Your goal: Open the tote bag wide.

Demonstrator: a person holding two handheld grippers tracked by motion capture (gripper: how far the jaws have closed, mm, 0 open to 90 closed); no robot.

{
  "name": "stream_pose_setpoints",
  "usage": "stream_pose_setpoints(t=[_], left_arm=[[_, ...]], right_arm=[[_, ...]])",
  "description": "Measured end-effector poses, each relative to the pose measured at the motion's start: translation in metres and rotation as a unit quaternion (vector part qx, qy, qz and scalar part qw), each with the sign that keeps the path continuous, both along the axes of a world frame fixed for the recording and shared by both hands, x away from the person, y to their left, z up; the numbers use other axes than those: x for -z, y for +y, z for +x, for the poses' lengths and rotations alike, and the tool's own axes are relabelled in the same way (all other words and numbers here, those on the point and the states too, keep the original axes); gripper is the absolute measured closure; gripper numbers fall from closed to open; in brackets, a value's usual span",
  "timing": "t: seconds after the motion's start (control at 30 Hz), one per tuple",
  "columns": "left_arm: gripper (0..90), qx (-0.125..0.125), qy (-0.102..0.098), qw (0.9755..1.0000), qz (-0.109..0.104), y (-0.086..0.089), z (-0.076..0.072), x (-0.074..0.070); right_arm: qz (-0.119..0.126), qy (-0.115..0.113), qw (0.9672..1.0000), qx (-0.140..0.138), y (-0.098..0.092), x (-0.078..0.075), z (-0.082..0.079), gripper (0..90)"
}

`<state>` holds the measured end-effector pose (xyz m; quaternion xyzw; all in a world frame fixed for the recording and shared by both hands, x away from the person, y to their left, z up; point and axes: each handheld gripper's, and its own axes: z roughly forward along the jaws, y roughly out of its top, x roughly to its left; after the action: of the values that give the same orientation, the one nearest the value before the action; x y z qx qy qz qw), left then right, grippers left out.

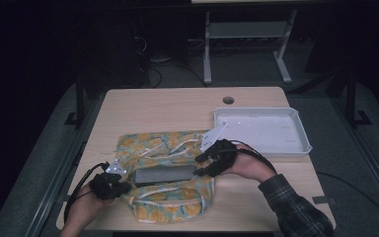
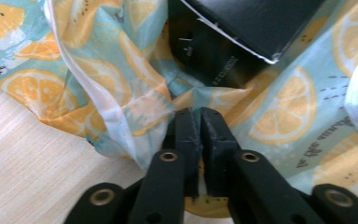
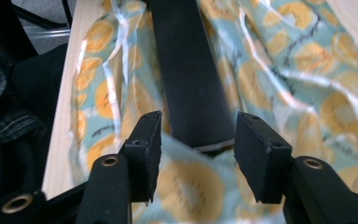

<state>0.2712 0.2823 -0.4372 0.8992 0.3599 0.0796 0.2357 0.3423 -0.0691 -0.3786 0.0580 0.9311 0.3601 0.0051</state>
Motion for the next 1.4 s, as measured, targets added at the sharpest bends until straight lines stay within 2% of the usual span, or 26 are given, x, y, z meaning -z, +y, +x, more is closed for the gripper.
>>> stream_pose_setpoints(t=[0.13,0.2,0.37,0.5,0.67,0.73,1.0,1.27,1.4], left_arm=[[76.6,0.002,0.001,0.9999,-0.016,0.001,-0.003,-0.001],[73.3,0.003,0.000,0.9998,-0.021,0.001,-0.005,-0.002],[68.1,0.006,0.001,0.9997,-0.025,0.000,-0.008,-0.001],[62.6,0.009,0.007,0.9995,-0.031,0.001,-0.009,0.001],[58.0,0.010,0.008,0.9992,-0.038,0.002,-0.009,0.001],[56.8,0.011,0.008,0.9992,-0.037,0.002,-0.009,0.001],[55.6,0.014,0.007,0.9992,-0.037,0.003,-0.010,0.001],[54.4,0.018,0.009,0.9990,-0.040,0.003,-0.010,0.001],[53.7,0.019,0.008,0.9991,-0.038,0.002,-0.010,0.001]], right_arm=[[-0.004,-0.003,0.9998,-0.017,0.018,0.000,0.006,49.2],[-0.007,0.005,0.9995,-0.030,0.030,0.000,0.009,48.8],[-0.030,0.002,0.9979,-0.057,0.056,0.007,0.010,45.8],[-0.062,-0.010,0.9958,-0.067,0.069,0.014,0.009,42.3],[-0.084,-0.015,0.9935,-0.075,0.073,0.022,0.009,40.9],[-0.081,-0.015,0.9938,-0.075,0.073,0.022,0.009,40.9],[-0.105,-0.019,0.9909,-0.081,0.077,0.033,0.010,39.1],[-0.113,-0.017,0.9899,-0.083,0.079,0.040,0.011,38.8],[-0.131,-0.019,0.9878,-0.082,0.082,0.045,0.010,39.1]])
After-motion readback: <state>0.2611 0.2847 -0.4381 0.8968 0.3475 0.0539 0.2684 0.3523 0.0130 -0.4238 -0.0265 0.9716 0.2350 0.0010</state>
